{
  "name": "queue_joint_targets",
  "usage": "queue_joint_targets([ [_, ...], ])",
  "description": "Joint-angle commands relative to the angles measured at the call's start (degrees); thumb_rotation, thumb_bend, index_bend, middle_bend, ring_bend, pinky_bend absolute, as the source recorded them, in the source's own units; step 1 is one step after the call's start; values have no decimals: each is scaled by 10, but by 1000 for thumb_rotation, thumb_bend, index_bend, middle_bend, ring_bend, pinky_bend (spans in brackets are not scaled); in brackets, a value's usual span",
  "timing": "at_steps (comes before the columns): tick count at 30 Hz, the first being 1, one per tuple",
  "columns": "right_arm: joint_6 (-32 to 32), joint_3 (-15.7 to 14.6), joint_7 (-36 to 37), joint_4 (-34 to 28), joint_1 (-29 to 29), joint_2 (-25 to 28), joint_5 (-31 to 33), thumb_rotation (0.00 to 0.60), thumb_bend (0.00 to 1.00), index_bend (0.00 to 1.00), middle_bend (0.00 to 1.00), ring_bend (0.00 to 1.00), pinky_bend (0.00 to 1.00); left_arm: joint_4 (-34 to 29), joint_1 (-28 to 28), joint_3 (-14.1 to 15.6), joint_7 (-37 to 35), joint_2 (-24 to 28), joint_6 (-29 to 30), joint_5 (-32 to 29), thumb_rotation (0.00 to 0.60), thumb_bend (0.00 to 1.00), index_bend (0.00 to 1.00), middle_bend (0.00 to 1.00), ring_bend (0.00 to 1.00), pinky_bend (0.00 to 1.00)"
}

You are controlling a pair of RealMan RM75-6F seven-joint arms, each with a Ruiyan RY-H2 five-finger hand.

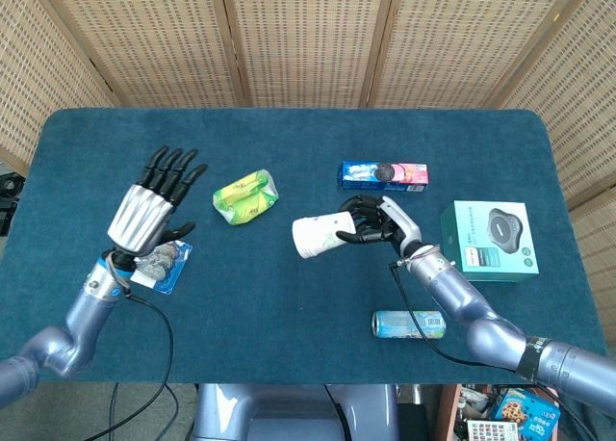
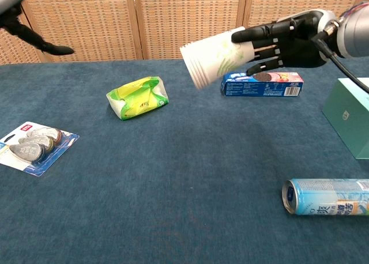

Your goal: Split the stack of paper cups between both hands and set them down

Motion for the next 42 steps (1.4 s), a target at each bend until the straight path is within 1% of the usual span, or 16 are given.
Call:
queue_joint_targets([
  [1, 13, 7, 3, -6, 12, -4, 27, 600, 490, 546, 571, 434, 555, 46, -46, -1, 5, -62, -6, 16, 600, 131, 120, 0, 0, 0],
  [7, 26, 2, -5, -8, 20, -5, 52, 600, 493, 546, 571, 434, 555, 107, -87, -10, -14, -139, 28, 26, 600, 132, 261, 0, 0, 0],
  [11, 29, 0, -9, -10, 21, -2, 61, 600, 502, 546, 572, 434, 555, 134, -112, -12, -17, -171, 33, 25, 600, 133, 285, 0, 0, 0],
  [14, 29, 1, -10, -12, 19, 0, 61, 600, 509, 546, 572, 434, 555, 139, -123, -14, -15, -181, 33, 23, 600, 133, 291, 0, 0, 0],
  [17, 28, 2, -10, -15, 17, 3, 60, 600, 513, 546, 572, 434, 555, 145, -133, -16, -12, -192, 37, 18, 600, 133, 318, 0, 0, 0],
  [20, 27, 3, -10, -16, 14, 5, 58, 600, 513, 546, 573, 434, 555, 149, -137, -16, -12, -200, 42, 14, 600, 144, 374, 0, 0, 0],
  [22, 25, 4, -9, -17, 12, 6, 57, 600, 513, 546, 573, 434, 555, 153, -140, -16, -13, -207, 47, 10, 600, 186, 424, 0, 0, 0],
  [24, 24, 3, -10, -17, 11, 7, 56, 600, 515, 546, 573, 434, 555, 155, -141, -16, -13, -210, 48, 7, 600, 208, 448, 0, 0, 0],
  [36, 17, 4, -9, -19, 2, 12, 44, 600, 516, 546, 573, 435, 555, 178, -156, -22, -14, -238, 58, -12, 600, 240, 471, 0, 0, 0],
  [40, 15, 4, -8, -20, -1, 13, 38, 600, 516, 546, 573, 435, 555, 182, -162, -20, -14, -244, 61, -14, 600, 304, 488, 0, 0, 0],
  [42, 15, 5, -6, -19, -2, 13, 37, 600, 516, 546, 573, 435, 555, 183, -164, -20, -14, -247, 63, -15, 600, 317, 496, 0, 0, 0],
])
